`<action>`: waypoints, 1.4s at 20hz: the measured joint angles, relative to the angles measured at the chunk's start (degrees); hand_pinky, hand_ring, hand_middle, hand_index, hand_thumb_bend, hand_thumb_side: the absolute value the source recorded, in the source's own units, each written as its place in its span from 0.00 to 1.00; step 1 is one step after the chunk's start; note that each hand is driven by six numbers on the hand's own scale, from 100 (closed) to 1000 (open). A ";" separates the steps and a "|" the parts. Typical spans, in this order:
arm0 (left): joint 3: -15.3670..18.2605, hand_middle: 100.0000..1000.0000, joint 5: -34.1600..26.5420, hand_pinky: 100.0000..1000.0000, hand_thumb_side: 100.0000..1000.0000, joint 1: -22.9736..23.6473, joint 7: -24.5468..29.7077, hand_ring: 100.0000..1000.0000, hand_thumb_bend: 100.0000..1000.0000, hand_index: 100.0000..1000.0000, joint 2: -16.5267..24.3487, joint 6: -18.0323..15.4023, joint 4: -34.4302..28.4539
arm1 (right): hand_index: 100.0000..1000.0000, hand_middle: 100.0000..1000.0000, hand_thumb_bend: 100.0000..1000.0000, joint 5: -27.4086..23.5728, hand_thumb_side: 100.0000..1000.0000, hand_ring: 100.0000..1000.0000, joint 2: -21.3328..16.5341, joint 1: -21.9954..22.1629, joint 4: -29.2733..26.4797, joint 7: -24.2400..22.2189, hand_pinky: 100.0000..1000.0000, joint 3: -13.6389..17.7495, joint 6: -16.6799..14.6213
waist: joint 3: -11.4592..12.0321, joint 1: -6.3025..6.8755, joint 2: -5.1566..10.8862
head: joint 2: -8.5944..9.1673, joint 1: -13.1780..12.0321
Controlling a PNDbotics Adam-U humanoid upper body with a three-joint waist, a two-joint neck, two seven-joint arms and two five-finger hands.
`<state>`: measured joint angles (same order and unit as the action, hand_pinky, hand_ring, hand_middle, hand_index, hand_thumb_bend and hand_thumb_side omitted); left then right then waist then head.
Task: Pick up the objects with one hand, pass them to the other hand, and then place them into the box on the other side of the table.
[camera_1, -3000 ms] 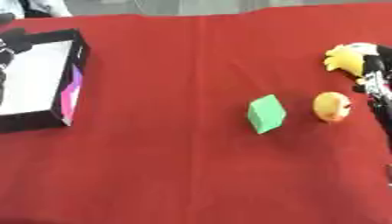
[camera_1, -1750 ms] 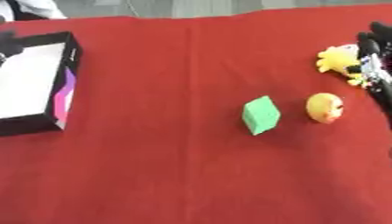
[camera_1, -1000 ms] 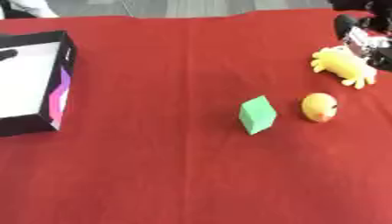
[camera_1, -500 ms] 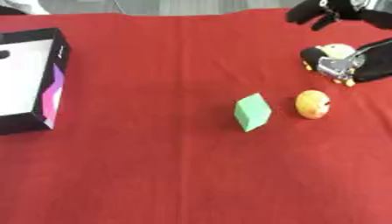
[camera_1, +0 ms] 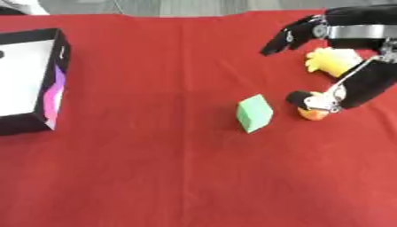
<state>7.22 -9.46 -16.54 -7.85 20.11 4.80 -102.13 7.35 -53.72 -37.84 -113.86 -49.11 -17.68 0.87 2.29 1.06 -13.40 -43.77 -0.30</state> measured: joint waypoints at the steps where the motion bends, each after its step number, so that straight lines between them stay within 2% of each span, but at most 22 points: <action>1: 0.00 0.83 0.00 0.76 0.82 0.02 -0.07 0.83 0.00 0.75 0.00 0.01 0.01 | 0.91 0.84 0.19 0.59 0.16 0.91 0.46 -0.05 -0.01 -0.89 0.89 -0.40 -0.10 | -0.01 0.00 0.00 | 0.00 0.02; 7: -0.01 0.83 0.00 0.76 0.82 0.08 -0.09 0.82 0.00 0.75 0.00 0.01 0.04 | 0.91 0.83 0.25 3.93 0.18 0.90 2.17 -0.28 -0.01 -2.70 0.90 -2.98 -1.07 | -0.01 0.00 0.00 | 0.00 0.27; 14: -0.01 0.83 0.00 0.76 0.82 0.29 -0.07 0.82 0.00 0.75 0.00 0.02 0.29 | 0.91 0.82 0.25 6.01 0.13 0.88 4.33 -1.50 -0.01 -2.72 0.87 -3.28 -1.21 | -0.06 0.00 0.00 | 0.01 0.76; 18: -0.01 0.83 0.00 0.76 0.82 0.33 -0.08 0.83 0.00 0.75 0.00 0.02 0.29 | 0.91 0.81 0.21 6.72 0.08 0.87 5.56 -2.03 -0.01 -1.36 0.87 -3.31 0.11 | 0.05 0.00 0.00 | 0.04 1.19; 22: -0.01 0.83 0.00 0.76 0.82 0.32 -0.10 0.83 0.00 0.75 0.00 0.00 0.29 | 0.90 0.80 0.20 8.28 0.07 0.87 6.13 -2.07 -0.01 -0.15 0.87 -4.00 1.47 | 0.20 0.00 0.00 | 0.08 1.59; 28: -0.02 0.83 -0.01 0.76 0.82 0.22 -0.09 0.83 0.00 0.75 0.00 0.01 0.29 | 0.90 0.80 0.22 11.63 0.08 0.87 6.56 -1.90 -0.01 -1.18 0.88 -5.20 3.55 | 0.55 0.01 0.00 | 0.54 2.33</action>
<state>7.21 -9.47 -16.32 -7.94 20.11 4.81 -101.84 18.98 -47.16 -39.74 -113.87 -50.29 -22.88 4.41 2.84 1.07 -13.40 -43.22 2.03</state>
